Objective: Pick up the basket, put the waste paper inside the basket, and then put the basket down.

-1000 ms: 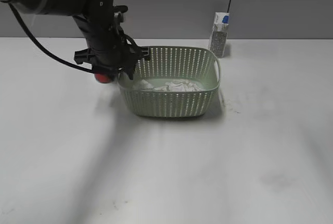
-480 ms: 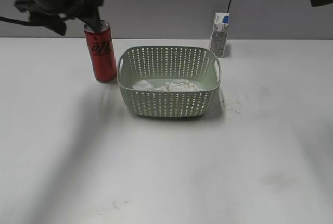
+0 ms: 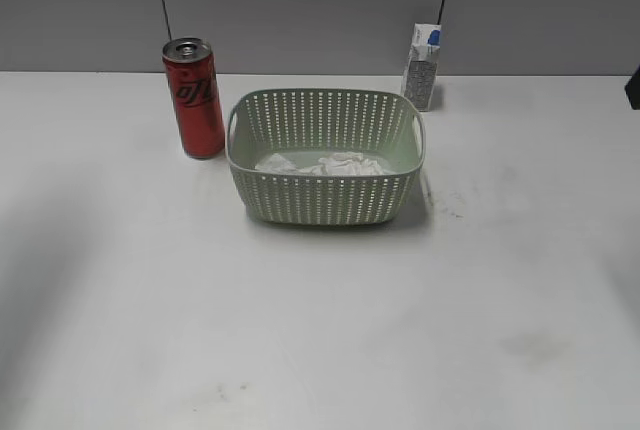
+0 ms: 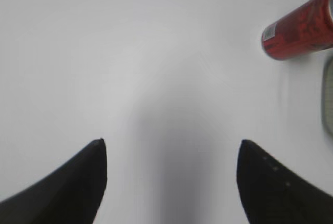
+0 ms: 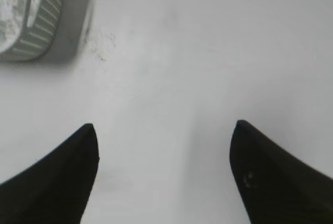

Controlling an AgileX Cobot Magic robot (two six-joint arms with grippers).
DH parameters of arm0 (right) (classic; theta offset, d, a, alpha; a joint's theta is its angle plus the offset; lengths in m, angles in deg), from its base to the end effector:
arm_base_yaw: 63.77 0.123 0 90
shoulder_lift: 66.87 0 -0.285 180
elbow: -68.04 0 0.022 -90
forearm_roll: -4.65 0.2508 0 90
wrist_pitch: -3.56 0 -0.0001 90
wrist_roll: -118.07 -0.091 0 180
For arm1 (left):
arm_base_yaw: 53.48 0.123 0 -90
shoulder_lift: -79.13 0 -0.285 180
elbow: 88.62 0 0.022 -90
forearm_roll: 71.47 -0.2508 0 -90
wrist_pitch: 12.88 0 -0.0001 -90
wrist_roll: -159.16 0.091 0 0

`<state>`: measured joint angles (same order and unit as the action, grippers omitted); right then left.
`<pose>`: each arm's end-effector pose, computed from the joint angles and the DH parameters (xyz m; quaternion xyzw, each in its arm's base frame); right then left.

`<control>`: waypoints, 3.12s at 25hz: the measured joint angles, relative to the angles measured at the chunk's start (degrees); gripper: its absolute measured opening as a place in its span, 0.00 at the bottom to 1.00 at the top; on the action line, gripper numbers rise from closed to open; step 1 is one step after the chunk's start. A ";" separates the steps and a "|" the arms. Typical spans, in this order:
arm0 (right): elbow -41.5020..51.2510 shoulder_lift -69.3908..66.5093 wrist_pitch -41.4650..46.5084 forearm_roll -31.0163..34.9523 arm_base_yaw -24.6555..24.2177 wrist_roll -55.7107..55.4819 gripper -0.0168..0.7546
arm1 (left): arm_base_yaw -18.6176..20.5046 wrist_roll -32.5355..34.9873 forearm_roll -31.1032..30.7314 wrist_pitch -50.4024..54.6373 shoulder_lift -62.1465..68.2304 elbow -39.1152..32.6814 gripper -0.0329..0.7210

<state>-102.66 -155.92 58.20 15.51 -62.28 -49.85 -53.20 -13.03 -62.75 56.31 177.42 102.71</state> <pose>0.2876 0.0215 0.3135 -0.0794 0.9654 0.0660 0.2396 0.3271 -0.0113 0.3580 0.0523 0.9743 -0.0604 0.2108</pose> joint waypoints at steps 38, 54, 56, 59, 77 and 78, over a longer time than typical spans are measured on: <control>39.19 59.74 -3.93 0.35 -0.05 0.01 0.79 | -0.21 0.86 1.61 -14.52 -65.58 -57.90 0.82; 43.41 78.01 -0.37 0.24 -0.05 0.25 0.79 | -0.96 0.86 -0.59 -18.73 -80.07 -58.55 0.79; 43.41 79.51 -0.37 0.24 -0.05 0.25 0.79 | -0.96 0.86 -0.59 -18.69 -83.39 -58.55 0.78; 43.45 81.26 -0.37 0.24 -0.05 0.25 0.79 | -0.96 0.86 -0.59 -18.19 -87.00 -58.55 0.78; 43.47 81.57 -0.20 0.05 -0.05 0.25 0.79 | -0.96 -2.50 -2.20 -9.55 -90.76 -59.33 0.78; 43.47 81.57 -0.20 0.05 -0.05 0.25 0.79 | -0.96 -2.50 -2.42 -9.55 -90.76 -59.33 0.78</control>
<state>-59.19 -74.35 57.99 15.56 -62.33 -49.60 -54.16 -15.53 -65.17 46.76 86.66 43.39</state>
